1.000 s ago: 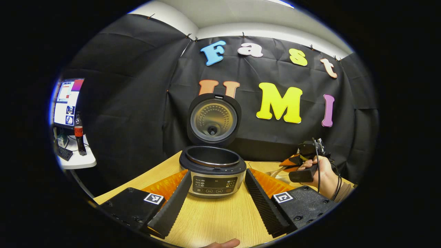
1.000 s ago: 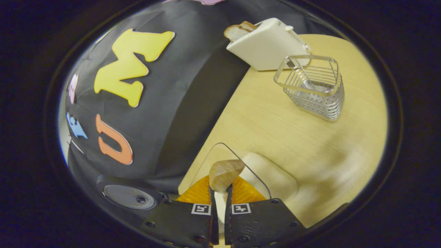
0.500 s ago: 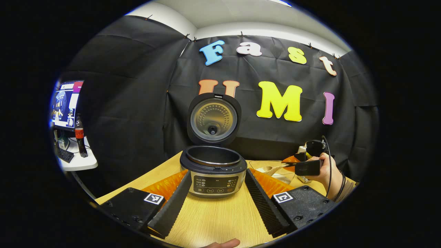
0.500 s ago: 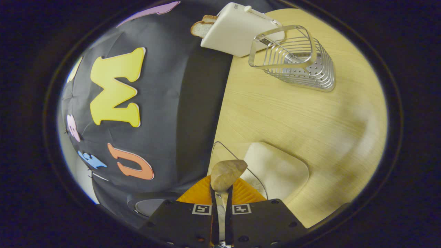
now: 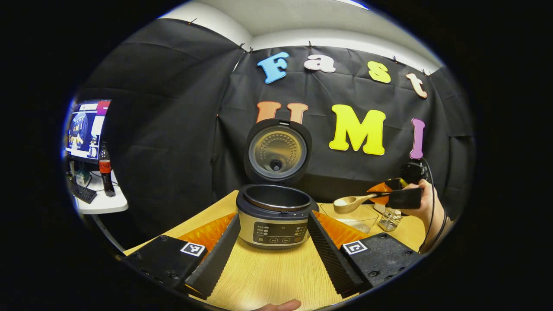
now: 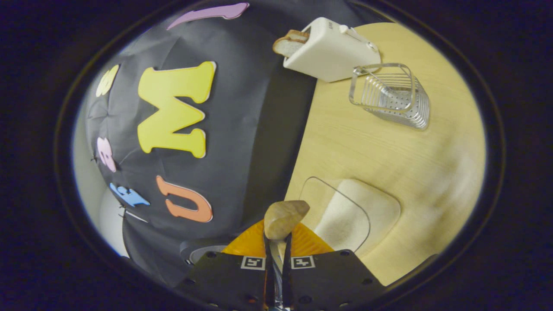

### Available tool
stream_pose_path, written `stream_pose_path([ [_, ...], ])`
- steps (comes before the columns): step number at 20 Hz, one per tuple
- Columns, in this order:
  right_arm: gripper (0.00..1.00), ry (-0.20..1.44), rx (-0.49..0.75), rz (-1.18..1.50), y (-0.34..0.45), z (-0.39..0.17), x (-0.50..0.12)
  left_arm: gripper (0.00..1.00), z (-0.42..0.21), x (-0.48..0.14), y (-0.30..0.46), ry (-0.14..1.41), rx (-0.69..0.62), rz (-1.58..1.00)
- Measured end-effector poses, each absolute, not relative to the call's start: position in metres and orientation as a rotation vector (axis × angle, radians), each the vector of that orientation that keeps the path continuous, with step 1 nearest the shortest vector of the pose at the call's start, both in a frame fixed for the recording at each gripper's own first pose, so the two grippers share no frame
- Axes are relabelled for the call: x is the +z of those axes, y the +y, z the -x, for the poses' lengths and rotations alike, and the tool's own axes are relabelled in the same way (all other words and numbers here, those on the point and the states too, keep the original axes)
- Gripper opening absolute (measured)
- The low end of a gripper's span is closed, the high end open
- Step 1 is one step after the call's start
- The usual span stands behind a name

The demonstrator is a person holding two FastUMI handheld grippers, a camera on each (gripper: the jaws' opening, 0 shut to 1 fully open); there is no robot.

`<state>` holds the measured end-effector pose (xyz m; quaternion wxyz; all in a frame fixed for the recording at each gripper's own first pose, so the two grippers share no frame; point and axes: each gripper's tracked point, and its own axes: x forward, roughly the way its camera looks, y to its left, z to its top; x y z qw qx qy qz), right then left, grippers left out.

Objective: Close the left gripper, press the button to open the rice cooker; take a wooden spoon from the chopstick holder with the right hand, scoop a spoonful of rice and pour it into the rice cooker, then put the wooden spoon back into the chopstick holder.

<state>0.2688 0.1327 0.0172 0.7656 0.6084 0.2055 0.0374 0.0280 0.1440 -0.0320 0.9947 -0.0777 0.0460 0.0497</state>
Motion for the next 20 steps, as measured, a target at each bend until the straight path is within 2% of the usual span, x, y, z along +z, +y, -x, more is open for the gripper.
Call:
stream_pose_path([
  [5,0.07,0.437,0.159,-1.286,0.174,-0.263,0.063,0.99,-0.027,-0.033,0.151,0.098,0.114,0.147],
  [9,0.05,0.455,0.202,-1.274,0.211,-0.268,0.08,0.99,-0.026,-0.032,0.152,0.098,0.114,0.139],
  [10,0.07,0.463,0.213,-1.267,0.222,-0.27,0.082,0.99,-0.026,-0.031,0.155,0.097,0.123,0.137],
  [17,0.09,0.521,0.244,-1.141,0.29,-0.286,0.066,0.99,-0.024,-0.029,0.159,0.089,0.141,0.136],
  [20,0.05,0.535,0.233,-1.032,0.31,-0.294,0.057,0.99,-0.023,-0.029,0.161,0.093,0.153,0.147],
])
